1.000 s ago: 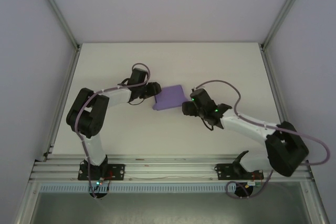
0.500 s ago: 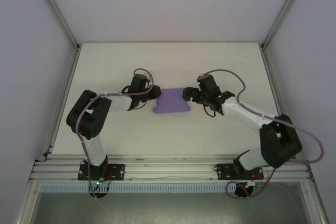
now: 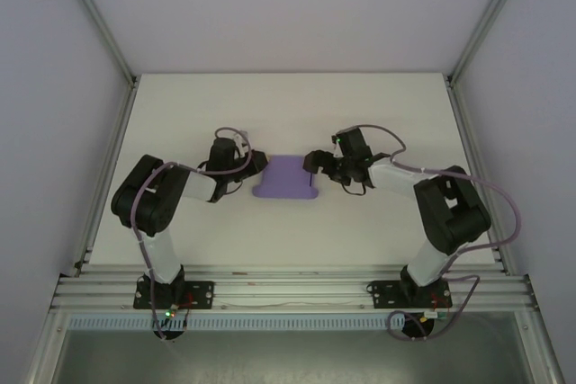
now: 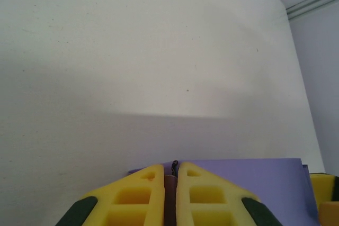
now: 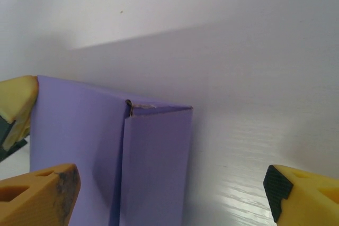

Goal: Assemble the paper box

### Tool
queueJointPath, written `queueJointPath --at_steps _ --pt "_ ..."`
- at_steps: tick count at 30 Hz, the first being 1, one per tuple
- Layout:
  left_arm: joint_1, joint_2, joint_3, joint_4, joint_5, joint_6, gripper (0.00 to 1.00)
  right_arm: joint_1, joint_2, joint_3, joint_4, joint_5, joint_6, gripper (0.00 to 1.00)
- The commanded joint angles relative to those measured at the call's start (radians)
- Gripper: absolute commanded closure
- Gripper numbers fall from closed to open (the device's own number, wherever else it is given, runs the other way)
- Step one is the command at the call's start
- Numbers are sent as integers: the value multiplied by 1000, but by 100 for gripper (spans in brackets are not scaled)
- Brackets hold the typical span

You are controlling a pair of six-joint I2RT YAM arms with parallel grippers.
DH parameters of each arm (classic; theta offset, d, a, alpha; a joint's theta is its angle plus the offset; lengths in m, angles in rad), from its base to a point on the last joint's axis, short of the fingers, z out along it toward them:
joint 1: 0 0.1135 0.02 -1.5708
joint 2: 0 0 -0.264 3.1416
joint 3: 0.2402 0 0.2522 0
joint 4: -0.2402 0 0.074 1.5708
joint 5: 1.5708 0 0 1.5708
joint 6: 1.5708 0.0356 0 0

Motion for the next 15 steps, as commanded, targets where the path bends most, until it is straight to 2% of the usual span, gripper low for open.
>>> queueJointPath --at_steps 1,7,12,13,15 --pt "10 52 -48 -41 9 -31 92 -6 23 -5 127 -120 69 11" --pt "13 62 -61 -1 8 -49 93 -5 117 -11 348 -299 208 18" --pt "20 96 -89 83 25 -86 93 -5 144 -20 417 -322 247 22" --pt "19 98 -89 92 28 -87 93 -6 146 -16 418 -322 249 25" --pt "21 94 -92 102 35 -86 93 -6 150 -11 435 -333 264 37"
